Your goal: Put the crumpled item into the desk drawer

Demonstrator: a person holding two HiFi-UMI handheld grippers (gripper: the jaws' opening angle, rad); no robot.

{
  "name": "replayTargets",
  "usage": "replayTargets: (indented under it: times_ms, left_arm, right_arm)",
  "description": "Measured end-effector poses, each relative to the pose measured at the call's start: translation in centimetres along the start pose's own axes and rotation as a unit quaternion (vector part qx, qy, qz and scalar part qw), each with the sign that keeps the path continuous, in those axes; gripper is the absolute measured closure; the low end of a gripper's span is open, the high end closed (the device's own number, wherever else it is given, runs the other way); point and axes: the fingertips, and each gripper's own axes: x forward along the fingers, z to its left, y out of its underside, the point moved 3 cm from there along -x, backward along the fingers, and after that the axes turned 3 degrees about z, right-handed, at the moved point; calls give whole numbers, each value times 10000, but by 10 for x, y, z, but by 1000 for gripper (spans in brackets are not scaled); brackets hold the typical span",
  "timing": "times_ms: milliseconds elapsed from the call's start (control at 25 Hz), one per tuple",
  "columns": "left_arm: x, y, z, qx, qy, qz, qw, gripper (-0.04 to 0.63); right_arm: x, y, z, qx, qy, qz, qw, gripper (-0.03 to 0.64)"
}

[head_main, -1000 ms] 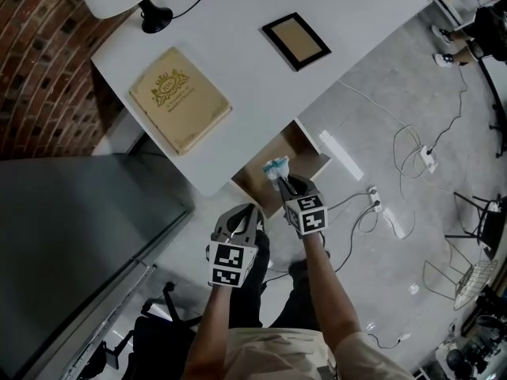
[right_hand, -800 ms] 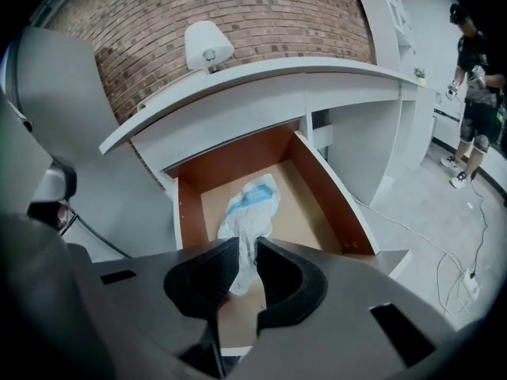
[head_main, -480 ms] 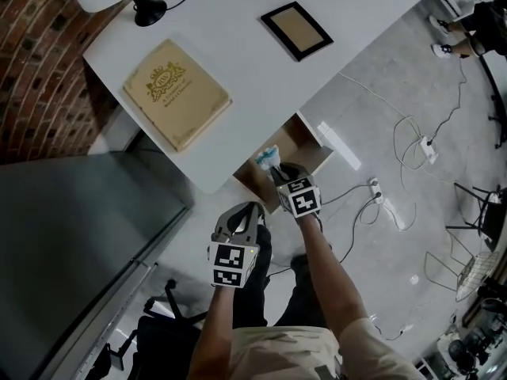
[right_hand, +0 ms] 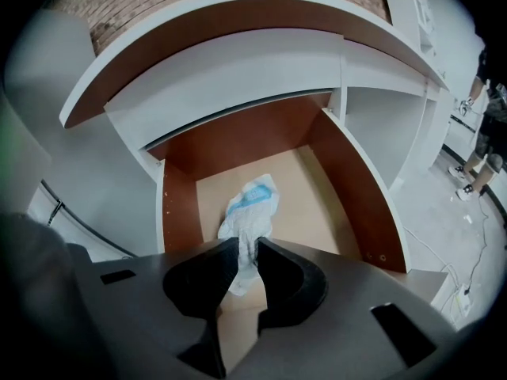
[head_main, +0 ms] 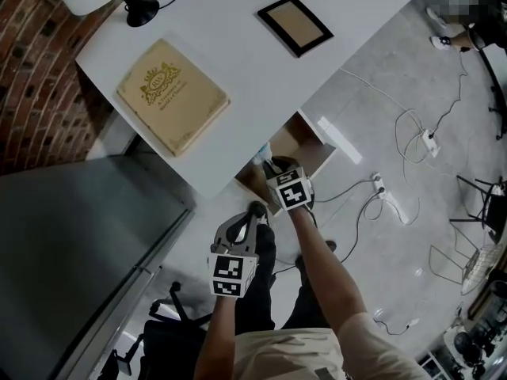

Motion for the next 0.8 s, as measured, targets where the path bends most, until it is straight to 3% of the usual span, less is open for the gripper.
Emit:
replayTargets:
  times_ms: [360,800]
  left_arm:
    - [-5,2,9,75,-63,-19,10000,578]
    - [-2,25,18,91,-122,217,9996,578]
  right_arm:
    - [29,9,5,-199,-150,434,9987,514]
    - [47,24,-14,65,-19,647,9979,512]
